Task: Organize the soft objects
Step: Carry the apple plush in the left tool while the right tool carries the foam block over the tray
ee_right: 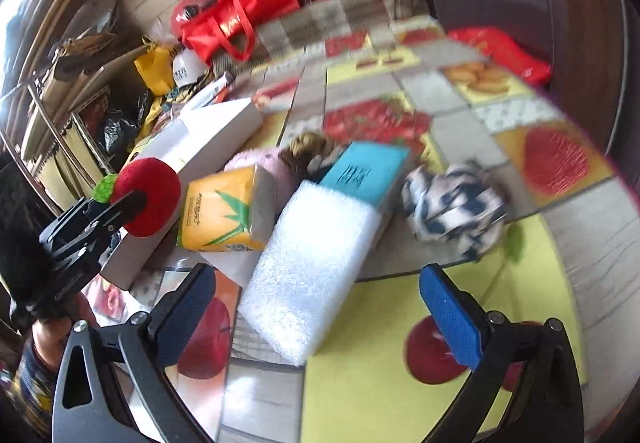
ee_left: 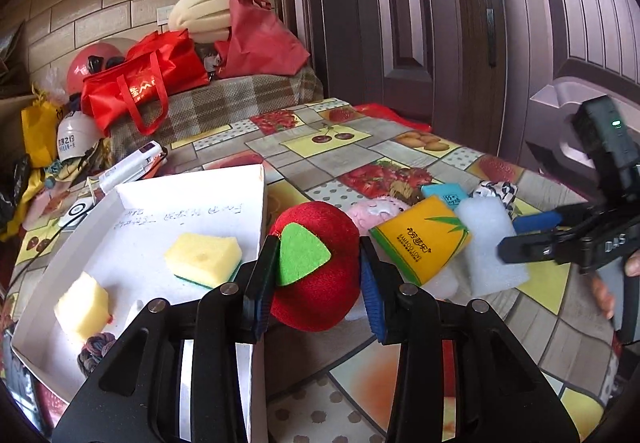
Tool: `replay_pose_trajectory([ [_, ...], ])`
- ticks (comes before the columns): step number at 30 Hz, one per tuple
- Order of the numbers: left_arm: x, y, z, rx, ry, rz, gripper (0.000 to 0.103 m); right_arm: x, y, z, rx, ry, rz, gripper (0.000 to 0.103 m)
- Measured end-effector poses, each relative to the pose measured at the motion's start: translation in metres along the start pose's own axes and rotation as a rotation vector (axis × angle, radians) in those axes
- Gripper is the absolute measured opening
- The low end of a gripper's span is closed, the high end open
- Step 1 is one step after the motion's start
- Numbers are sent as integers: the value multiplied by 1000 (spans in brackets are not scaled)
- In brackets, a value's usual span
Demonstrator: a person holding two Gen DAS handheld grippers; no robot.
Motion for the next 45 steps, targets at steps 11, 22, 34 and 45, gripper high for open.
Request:
replay_pose_trajectory([
  [11, 1, 0, -5, -22, 9, -2, 38, 12, -5, 11, 64, 32, -25, 53],
  [22, 13, 1, -16, -68, 51, -54, 38, 30, 18, -53, -343, 46, -70, 53],
  [34, 49, -10, -20, -70, 153, -124, 38, 104, 16, -21, -404, 76, -262, 53],
  [45, 75, -20, -29, -78, 284, -138, 38, 141, 11, 16, -371, 59, -331, 53],
])
Point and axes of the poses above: each gripper's, at about its wrist camera, not at the fingertips, and z roughly the way its jaws point, x to its left, y to its top, the point moved 7 cm from there along z, roughly the way its jaws point, and after that the axes turned 11 degrees about z, right-handed, at the moved point
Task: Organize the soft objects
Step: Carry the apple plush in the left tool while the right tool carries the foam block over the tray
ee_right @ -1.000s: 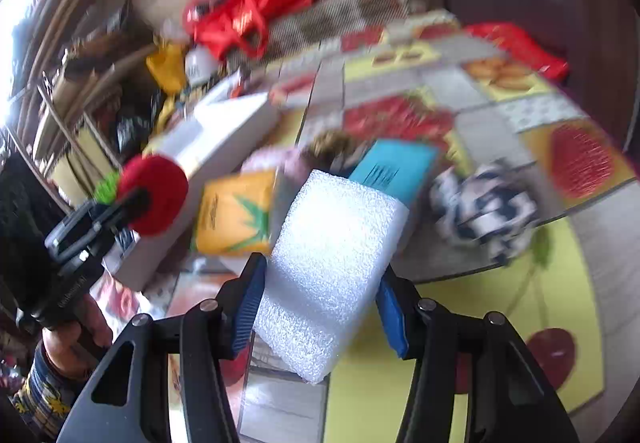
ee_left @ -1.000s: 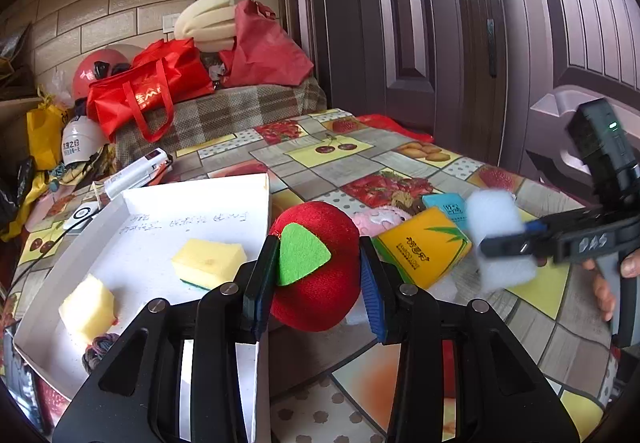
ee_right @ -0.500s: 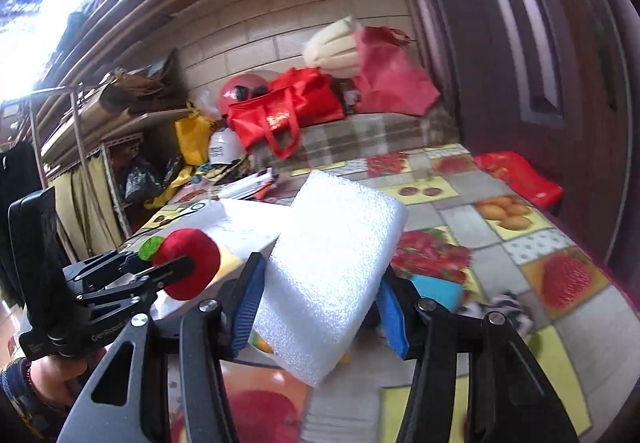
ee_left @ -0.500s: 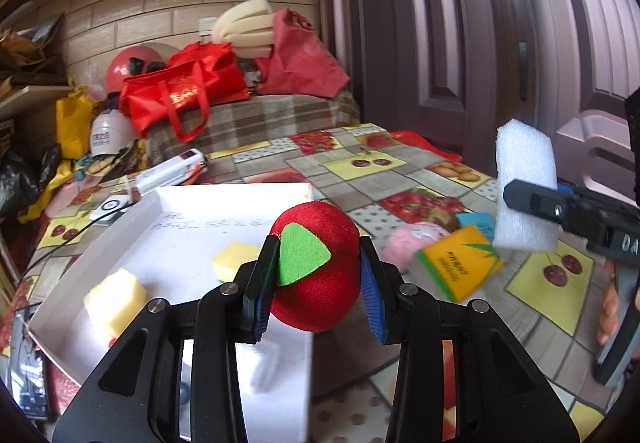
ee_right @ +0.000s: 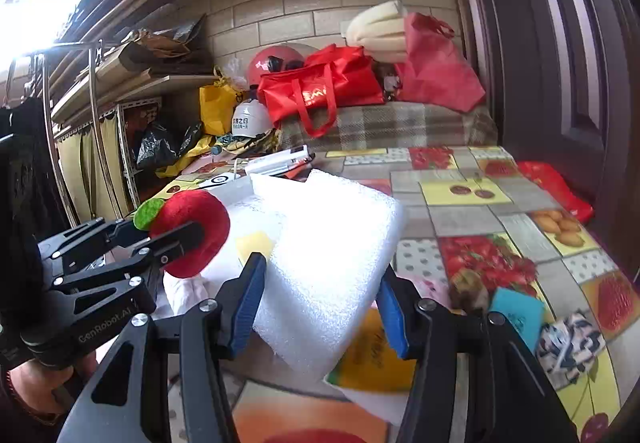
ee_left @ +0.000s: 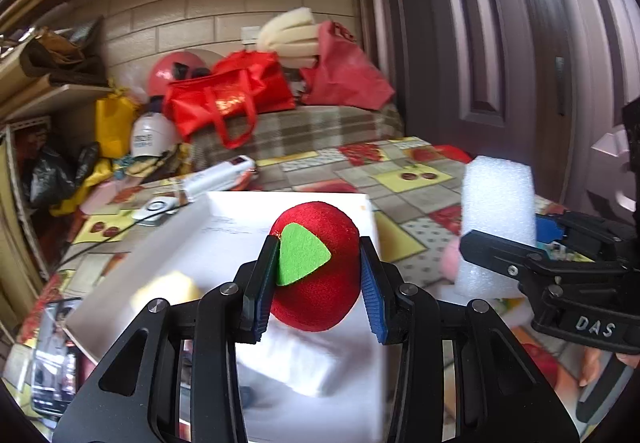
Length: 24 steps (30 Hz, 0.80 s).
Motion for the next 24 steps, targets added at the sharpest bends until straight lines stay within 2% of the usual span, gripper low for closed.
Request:
replay_pose_trajectory([
  [5, 46, -12, 3, 19, 83, -54, 38, 27, -3, 11, -8, 20, -79, 53],
  [11, 92, -28, 6, 57, 140, -145, 38, 43, 0, 28, -7, 29, -78, 53],
  [14, 97, -32, 11, 79, 136, -161, 38, 48, 1, 37, 0, 31, -74, 53],
  [24, 95, -31, 29, 119, 135, -112, 38, 63, 3, 68, 47, 20, -68, 53],
])
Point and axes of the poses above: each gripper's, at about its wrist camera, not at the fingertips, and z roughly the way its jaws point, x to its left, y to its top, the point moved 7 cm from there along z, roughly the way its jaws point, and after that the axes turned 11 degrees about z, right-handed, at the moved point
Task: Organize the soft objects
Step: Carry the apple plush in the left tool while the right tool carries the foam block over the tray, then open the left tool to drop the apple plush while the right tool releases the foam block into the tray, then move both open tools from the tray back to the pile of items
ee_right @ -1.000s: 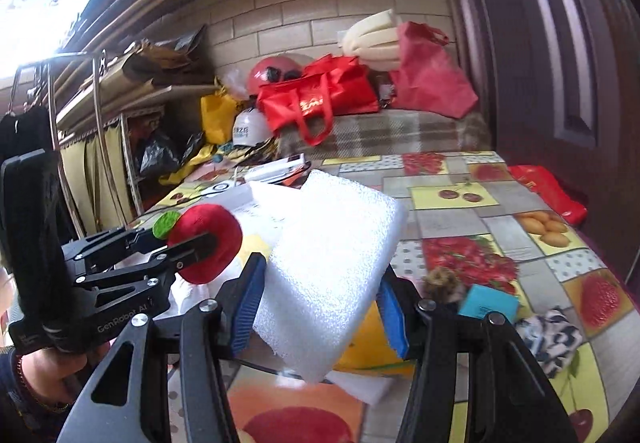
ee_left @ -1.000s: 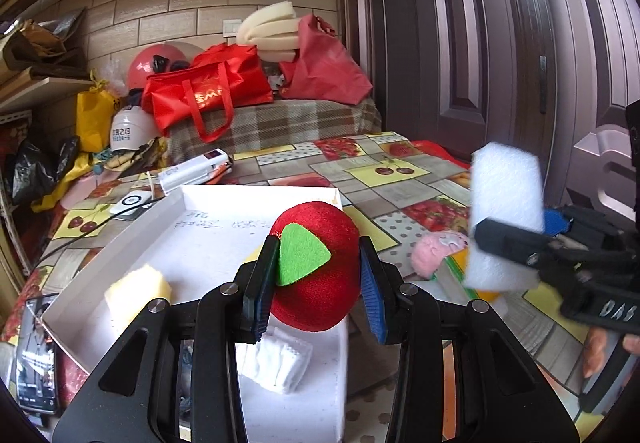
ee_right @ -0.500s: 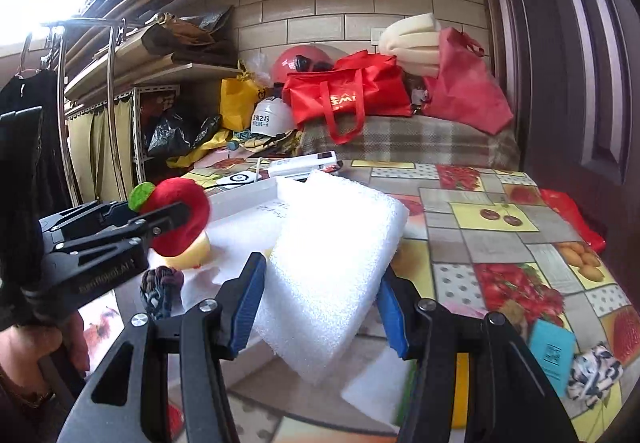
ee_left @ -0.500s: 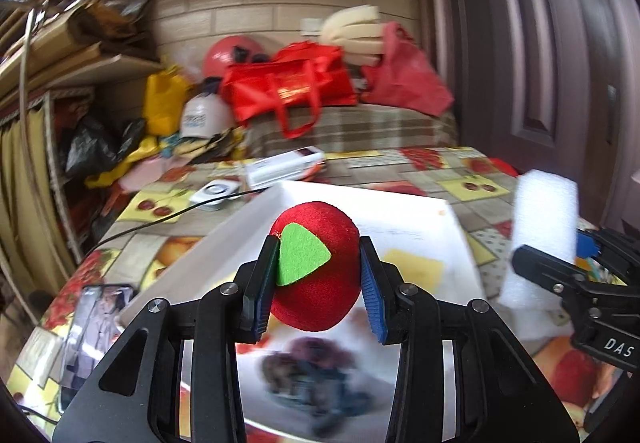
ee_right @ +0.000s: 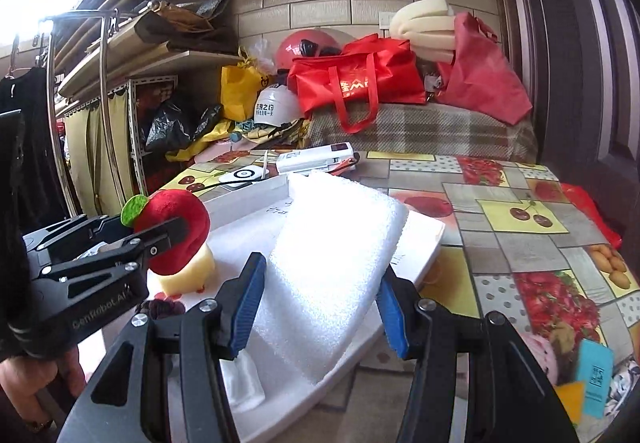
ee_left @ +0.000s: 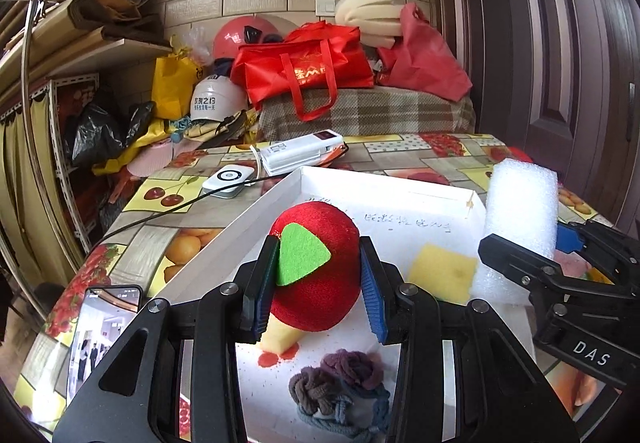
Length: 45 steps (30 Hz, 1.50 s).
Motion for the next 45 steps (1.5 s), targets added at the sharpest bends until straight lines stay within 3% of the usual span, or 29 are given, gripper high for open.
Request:
replay_pose_trajectory([
  [8, 7, -1, 16, 38, -37, -32, 38, 5, 2, 21, 47, -7, -3, 53],
  [16, 3, 1, 19, 53, -9, 0, 41, 19, 2, 23, 27, -28, -82, 57],
  [18, 6, 0, 18, 57, 21, -11, 46, 15, 2, 24, 32, -32, -68, 64],
  [19, 9, 0, 17, 55, 44, -22, 49, 13, 3, 25, 34, -39, -57, 75],
  [20, 13, 0, 15, 49, 67, -35, 62, 8, 5, 25, 32, -50, -35, 84],
  [21, 17, 0, 14, 45, 83, -47, 76, 4, 6, 25, 31, -46, -17, 85],
  [23, 25, -2, 12, 42, 99, -81, 87, 3, 6, 22, 20, -36, -5, 89],
  [29, 29, -3, 10, 32, 118, -89, 89, 5, 9, 15, -21, -44, -10, 103],
  [34, 29, -3, 8, 23, 125, -86, 89, 7, 11, 12, -48, -43, -19, 103],
  [36, 32, -4, 8, 27, 133, -93, 103, 7, 12, 9, -64, -40, -18, 103],
  [45, 30, -2, 4, 10, 137, -86, 103, 8, 14, 5, -100, -31, -16, 103],
])
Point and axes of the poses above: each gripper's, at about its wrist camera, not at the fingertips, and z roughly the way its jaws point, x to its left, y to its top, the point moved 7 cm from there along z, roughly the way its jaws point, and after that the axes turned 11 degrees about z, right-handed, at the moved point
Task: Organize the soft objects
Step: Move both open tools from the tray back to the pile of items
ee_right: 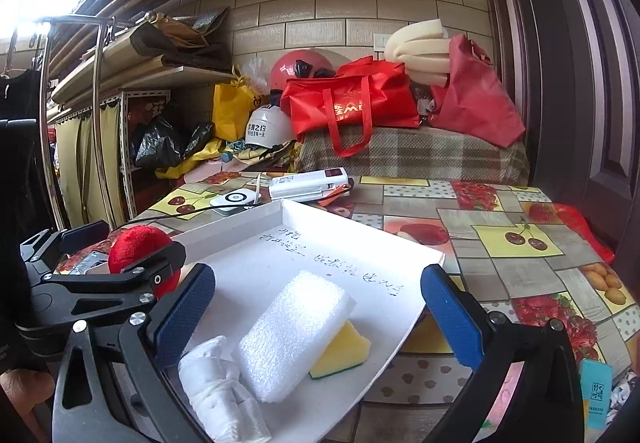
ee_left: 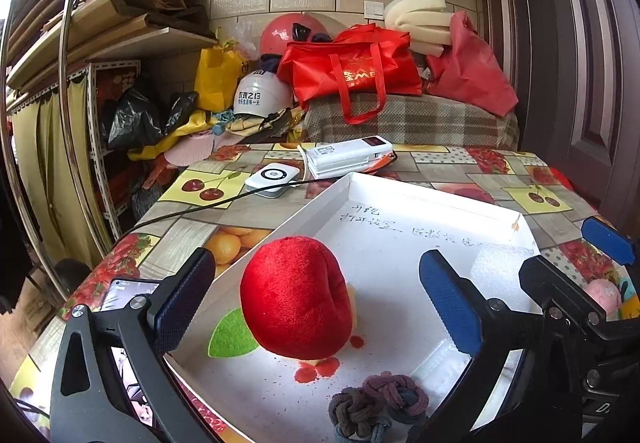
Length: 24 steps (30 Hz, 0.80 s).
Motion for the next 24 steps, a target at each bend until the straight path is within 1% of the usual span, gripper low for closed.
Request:
replay_pose_trajectory([
  [13, 0, 1, -1, -9, -1, -3, 103, 0, 0, 0, -8, 2, 4, 103],
  [20, 10, 6, -19, -95, 49, -46, 103, -2, 4, -11, -57, 12, 21, 103],
  [24, 10, 7, -24, -118, 45, -44, 103, -5, 3, -19, -63, 7, 30, 103],
])
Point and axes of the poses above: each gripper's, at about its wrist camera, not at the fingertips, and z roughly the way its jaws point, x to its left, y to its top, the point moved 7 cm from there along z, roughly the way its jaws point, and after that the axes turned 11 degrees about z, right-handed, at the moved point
